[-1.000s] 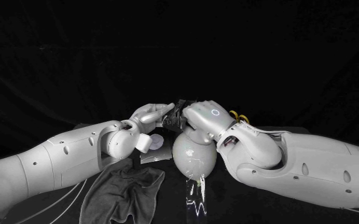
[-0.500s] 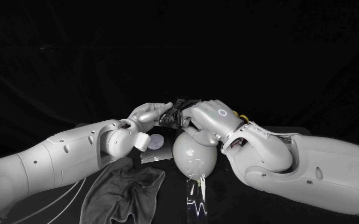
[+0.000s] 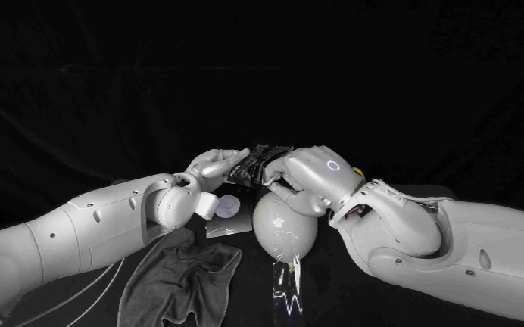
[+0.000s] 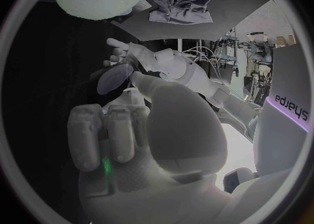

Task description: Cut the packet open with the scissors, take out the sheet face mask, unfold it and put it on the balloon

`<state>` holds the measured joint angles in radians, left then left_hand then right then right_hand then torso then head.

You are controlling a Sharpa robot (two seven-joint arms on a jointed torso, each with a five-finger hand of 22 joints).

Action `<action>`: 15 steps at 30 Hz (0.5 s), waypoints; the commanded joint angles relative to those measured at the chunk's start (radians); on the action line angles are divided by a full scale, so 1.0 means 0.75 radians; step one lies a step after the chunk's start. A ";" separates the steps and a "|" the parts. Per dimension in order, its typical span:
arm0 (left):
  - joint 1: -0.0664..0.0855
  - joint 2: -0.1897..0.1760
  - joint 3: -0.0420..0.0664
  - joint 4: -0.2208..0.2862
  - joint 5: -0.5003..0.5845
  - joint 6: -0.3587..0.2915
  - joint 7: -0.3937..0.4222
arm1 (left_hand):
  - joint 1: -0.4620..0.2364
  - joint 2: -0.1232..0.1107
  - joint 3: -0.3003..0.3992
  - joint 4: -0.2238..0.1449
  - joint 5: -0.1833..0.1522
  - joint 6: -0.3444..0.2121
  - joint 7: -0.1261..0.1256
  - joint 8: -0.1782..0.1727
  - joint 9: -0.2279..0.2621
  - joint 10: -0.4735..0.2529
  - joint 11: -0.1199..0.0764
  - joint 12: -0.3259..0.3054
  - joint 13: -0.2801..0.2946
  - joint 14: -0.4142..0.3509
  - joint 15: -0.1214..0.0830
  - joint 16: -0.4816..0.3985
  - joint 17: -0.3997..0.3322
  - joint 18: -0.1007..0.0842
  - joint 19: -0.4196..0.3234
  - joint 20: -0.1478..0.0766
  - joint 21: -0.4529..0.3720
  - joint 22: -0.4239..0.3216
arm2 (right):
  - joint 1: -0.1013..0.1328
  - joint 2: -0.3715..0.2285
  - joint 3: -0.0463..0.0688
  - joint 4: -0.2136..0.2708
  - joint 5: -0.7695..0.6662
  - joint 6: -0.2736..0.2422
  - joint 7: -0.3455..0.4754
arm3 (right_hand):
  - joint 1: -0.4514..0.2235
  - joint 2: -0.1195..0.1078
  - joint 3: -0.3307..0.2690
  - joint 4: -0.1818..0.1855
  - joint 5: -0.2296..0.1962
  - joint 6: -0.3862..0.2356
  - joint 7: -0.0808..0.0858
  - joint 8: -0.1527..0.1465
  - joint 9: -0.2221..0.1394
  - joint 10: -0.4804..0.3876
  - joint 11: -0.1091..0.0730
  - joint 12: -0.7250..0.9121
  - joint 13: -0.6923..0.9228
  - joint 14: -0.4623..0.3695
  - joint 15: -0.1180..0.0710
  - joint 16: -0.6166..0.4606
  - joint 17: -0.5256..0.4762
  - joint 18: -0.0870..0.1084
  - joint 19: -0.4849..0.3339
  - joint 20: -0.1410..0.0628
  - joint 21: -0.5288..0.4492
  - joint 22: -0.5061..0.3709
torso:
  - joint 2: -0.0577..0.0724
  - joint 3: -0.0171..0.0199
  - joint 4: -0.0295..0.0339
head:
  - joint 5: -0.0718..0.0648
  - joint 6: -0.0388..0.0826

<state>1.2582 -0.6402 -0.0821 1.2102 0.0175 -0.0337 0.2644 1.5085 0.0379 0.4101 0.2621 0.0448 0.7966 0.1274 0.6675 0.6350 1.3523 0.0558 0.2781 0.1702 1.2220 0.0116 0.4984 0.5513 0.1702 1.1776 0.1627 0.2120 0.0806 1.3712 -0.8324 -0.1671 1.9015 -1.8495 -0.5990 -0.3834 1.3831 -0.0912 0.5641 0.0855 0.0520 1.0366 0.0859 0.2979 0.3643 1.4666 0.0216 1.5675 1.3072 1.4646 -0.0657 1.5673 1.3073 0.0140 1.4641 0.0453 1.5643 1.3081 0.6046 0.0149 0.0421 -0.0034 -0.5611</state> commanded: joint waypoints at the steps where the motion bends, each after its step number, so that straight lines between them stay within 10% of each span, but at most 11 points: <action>1: 0.002 0.001 0.002 -0.004 -0.003 -0.020 0.004 | -0.009 -0.001 0.079 -0.070 0.005 -0.007 -0.005 0.005 0.003 -0.005 -0.005 0.008 0.004 -0.001 -0.008 0.009 0.002 0.017 0.007 0.001 0.007 0.002 | 0.001 -0.007 0.001 0.013 -0.013 -0.039 0.043 | -0.006 -0.007 0.005 -0.007 -0.005 0.018 0.004 0.011 0.005 0.139 -0.009 0.004 0.351 0.142 0.003 0.005 0.351 -0.019 0.142 0.004 0.009 0.350 | 0.000 -0.0004 0.0005 | 0.002 0.000; 15: 0.002 -0.006 0.002 -0.004 -0.019 -0.032 -0.012 | -0.010 -0.002 0.082 -0.073 0.004 -0.007 -0.005 0.005 0.004 -0.006 -0.005 0.010 0.006 -0.001 -0.009 0.011 0.004 0.017 0.007 0.001 0.007 0.002 | 0.004 -0.039 0.002 0.025 0.018 -0.146 0.126 | -0.012 -0.003 0.014 -0.007 -0.004 0.023 0.002 0.016 0.009 0.139 -0.011 0.004 0.351 0.142 0.002 0.005 0.351 -0.019 0.142 0.003 0.009 0.350 | 0.000 -0.0005 0.0005 | 0.009 -0.008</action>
<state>1.2584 -0.6443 -0.0821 1.2076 0.0081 -0.0433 0.2583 1.5060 0.0378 0.4101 0.2621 0.0446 0.7965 0.1274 0.6666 0.6371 1.3522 0.0559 0.2818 0.1730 1.2222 0.0119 0.5022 0.5529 0.1695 1.1776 0.1627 0.2119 0.0814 1.3731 -0.8603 -0.1665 1.9165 -1.8393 -0.6621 -0.3315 1.3831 -0.0912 0.5698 0.0797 0.0517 1.0456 0.0872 0.3048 0.3703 1.4664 0.0214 1.5672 1.3080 1.4638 -0.0649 1.5666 1.3081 0.0139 1.4639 0.0453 1.5674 1.3073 0.6045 0.0144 0.0422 0.0017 -0.5658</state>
